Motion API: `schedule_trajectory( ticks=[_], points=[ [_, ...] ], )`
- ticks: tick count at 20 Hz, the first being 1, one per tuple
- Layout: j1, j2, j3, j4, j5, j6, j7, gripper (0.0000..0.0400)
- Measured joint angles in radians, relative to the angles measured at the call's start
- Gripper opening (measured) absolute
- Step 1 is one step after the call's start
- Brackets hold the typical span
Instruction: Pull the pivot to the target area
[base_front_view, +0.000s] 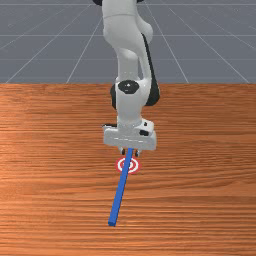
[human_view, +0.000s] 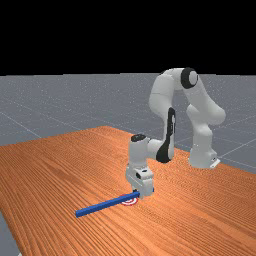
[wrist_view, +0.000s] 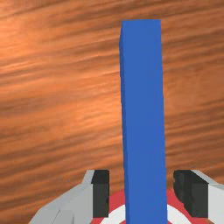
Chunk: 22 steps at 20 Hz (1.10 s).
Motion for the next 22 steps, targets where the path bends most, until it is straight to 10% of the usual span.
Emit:
schedule_trajectory(
  ticks=[2,9,18,20,22],
  points=[
    [0.000,-0.008,-0.004,-0.029,-0.005,0.051,0.005,0.0099],
    [0.044,-0.015,-0.039,-0.067,-0.027,0.157,0.049,0.0095],
    [-0.013,-0.012,-0.002,-0.033,-0.005,0.044,-0.010,0.0096],
    [0.007,-0.017,-0.032,-0.068,-0.024,0.149,0.014,0.0282],
    [0.012,-0.017,-0.026,-0.063,-0.021,0.128,0.021,0.0356]
  ],
)
